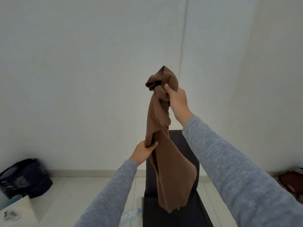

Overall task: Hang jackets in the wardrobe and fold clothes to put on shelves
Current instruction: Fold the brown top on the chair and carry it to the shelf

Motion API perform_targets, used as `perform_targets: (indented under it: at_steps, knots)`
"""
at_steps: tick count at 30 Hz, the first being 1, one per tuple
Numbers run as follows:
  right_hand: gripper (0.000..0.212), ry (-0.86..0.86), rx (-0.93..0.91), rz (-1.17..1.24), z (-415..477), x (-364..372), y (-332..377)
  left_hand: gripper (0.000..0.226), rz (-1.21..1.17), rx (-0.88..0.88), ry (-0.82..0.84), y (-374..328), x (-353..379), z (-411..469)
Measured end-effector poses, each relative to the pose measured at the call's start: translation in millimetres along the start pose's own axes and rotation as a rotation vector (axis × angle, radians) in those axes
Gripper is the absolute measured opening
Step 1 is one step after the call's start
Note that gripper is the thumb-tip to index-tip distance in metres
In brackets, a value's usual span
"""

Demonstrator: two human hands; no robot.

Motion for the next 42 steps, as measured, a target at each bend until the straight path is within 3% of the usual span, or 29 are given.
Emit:
perform_targets:
  at_steps: [3, 6, 9, 13, 18, 20, 22, 25, 27, 28, 29, 30, 32, 34, 39, 42]
  knots:
    - [0.019, -0.13, 0.013, 0.077, 5.4, -20.8, 15.1, 0.051, 0.02, -0.01, 0.058, 3.3, 14.1, 2.6]
    - [0.02, -0.204, -0.008, 0.13, 7.7, -35.4, 31.2, 0.036, 0.05, 0.002, 0.08, 13.8, 30.3, 4.7]
    - [0.022, -0.248, -0.016, 0.099, 5.4, -54.8, 37.5, 0.025, -0.03, 0.001, -0.044, 22.2, 21.6, 11.3]
    - [0.016, -0.354, 0.024, 0.054, -4.7, -95.6, 24.8, 0.031, -0.113, 0.016, -0.309, 4.1, -25.1, 13.7]
    - [0.016, -0.403, 0.061, -0.19, -25.6, -132.5, -13.1, 0.029, -0.044, 0.194, -0.436, -65.8, -64.7, 3.2]
    - [0.026, -0.296, 0.107, -0.368, -31.7, -130.9, -39.5, 0.027, 0.009, 0.276, -0.429, -94.4, -67.8, -0.8]
    - [0.054, -0.117, 0.094, -0.521, -38.4, -117.8, -57.0, 0.026, 0.069, 0.356, -0.377, -123.0, -61.2, -3.5]
    - [0.083, 0.374, 0.016, -0.431, -58.9, -62.0, -70.2, 0.027, 0.225, 0.473, -0.313, -165.6, -42.2, -9.4]
    - [0.073, 0.568, 0.049, -0.42, -72.1, -39.6, -76.6, 0.032, 0.32, 0.526, -0.291, -189.5, -30.0, -16.4]
    - [0.052, 0.562, 0.033, -0.425, -70.9, -36.8, -76.5, 0.034, 0.363, 0.533, -0.287, -196.7, -26.8, -18.4]
    - [0.025, 0.48, -0.008, -0.44, -64.4, -39.4, -71.7, 0.036, 0.401, 0.53, -0.29, -199.5, -26.5, -18.9]
    - [0.017, 0.364, -0.048, -0.44, -54.2, -47.7, -63.5, 0.037, 0.425, 0.517, -0.294, -201.5, -28.9, -17.2]
    - [0.033, 0.13, -0.065, -0.428, -39.2, -72.3, -54.3, 0.04, 0.406, 0.471, -0.299, -193.7, -41.0, -16.5]
    - [0.029, -0.021, -0.08, -0.394, -29.0, -91.3, -44.5, 0.038, 0.366, 0.406, -0.234, -180.3, -46.7, -17.6]
    - [0.023, -0.184, -0.165, -0.452, -17.1, -98.6, -16.9, 0.045, 0.516, 0.236, -0.004, -135.3, -25.1, -22.0]
    - [0.023, -0.279, -0.19, -0.45, -18.7, -105.1, -10.7, 0.025, 0.684, 0.162, -0.062, -88.1, -31.8, -11.6]
Point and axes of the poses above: each hand's wrist, its own z-axis towards the middle knuckle, its own x-axis out of the palm, y = z × x, the point moved 9 cm from there along z, towards the middle knuckle, and after that the axes turned 8 degrees about -x, right-handed, at the moved point
